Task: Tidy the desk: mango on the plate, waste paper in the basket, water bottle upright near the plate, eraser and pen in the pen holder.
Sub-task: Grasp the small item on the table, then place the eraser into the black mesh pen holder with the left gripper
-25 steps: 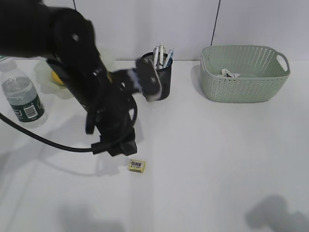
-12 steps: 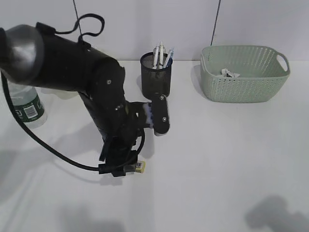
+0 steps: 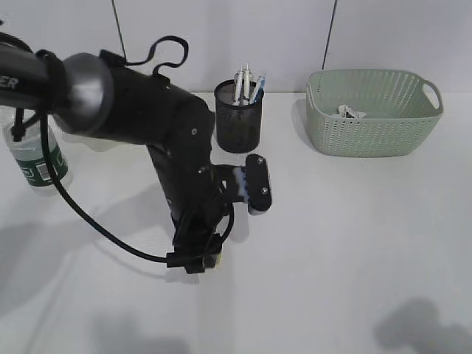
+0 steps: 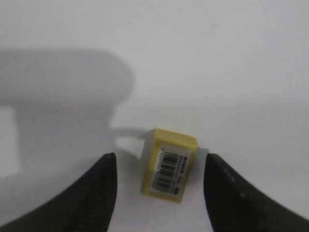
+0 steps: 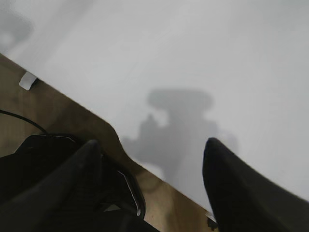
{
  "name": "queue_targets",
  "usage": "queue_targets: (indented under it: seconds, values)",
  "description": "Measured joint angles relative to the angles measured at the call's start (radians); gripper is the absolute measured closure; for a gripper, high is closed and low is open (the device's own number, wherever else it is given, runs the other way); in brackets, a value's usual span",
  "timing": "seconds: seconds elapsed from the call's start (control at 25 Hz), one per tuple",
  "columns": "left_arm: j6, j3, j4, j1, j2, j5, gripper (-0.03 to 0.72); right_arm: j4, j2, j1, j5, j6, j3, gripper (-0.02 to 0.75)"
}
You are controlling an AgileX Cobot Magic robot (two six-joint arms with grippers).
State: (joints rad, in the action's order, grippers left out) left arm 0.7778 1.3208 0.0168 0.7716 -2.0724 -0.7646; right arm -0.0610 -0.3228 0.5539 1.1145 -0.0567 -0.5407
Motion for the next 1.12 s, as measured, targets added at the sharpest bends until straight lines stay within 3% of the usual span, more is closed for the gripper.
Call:
queue_targets:
  seconds: [0.28,0.52,0.88,1.12]
  values:
    - [0.000,0.004,0.000,0.002,-0.022,0.006,0.277,-0.001,0.000,0.000,0.000,0.000,0.000,0.218]
    - [0.000,0.009,0.003,0.005,-0.025,0.003,0.483,-0.001,0.000,0.000,0.000,0.000,0.000,0.218]
    - [-0.038,0.026,-0.003,0.005,0.023,-0.032,0.484,-0.001,0.000,0.000,0.000,0.000,0.000,0.218]
    - [-0.090,0.188,-0.005,-0.024,0.091,-0.022,0.484,-0.001,0.000,0.000,0.000,0.000,0.000,0.218]
